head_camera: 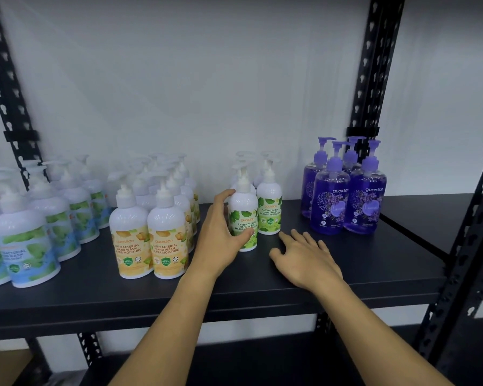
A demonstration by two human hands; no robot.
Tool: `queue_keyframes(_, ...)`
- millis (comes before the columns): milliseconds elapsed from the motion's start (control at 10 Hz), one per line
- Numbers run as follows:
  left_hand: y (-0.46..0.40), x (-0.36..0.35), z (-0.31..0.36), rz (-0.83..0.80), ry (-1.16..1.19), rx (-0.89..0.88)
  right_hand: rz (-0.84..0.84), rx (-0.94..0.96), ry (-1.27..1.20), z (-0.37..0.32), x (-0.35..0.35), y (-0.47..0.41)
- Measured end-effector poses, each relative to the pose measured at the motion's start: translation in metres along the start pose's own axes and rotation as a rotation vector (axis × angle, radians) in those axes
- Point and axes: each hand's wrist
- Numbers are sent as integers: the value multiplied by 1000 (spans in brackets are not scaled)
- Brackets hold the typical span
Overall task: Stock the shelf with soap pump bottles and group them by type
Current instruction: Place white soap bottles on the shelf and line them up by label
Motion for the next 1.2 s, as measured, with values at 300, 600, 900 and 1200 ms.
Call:
queue_keyframes(300, 3, 0, 8, 98, -175, -98, 15, 4, -2, 0, -1, 1)
queue_keyframes(600, 2, -4, 9, 77, -223, -69, 38, -3, -5, 1, -1, 0)
queue_keyframes(900, 0, -3, 6, 26, -135, -29, 42, 6, -23, 0, -1, 1)
queue_keyframes(1200, 21, -2, 24, 134, -395, -4, 64, 23, -59, 2, 1, 3)
Point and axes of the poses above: each hand's wrist, its own y-axis away from the middle knuckle, its own x-axis out of the back of the hand, z = x × y, and after that the axes turned 9 degrees about x, right-handed
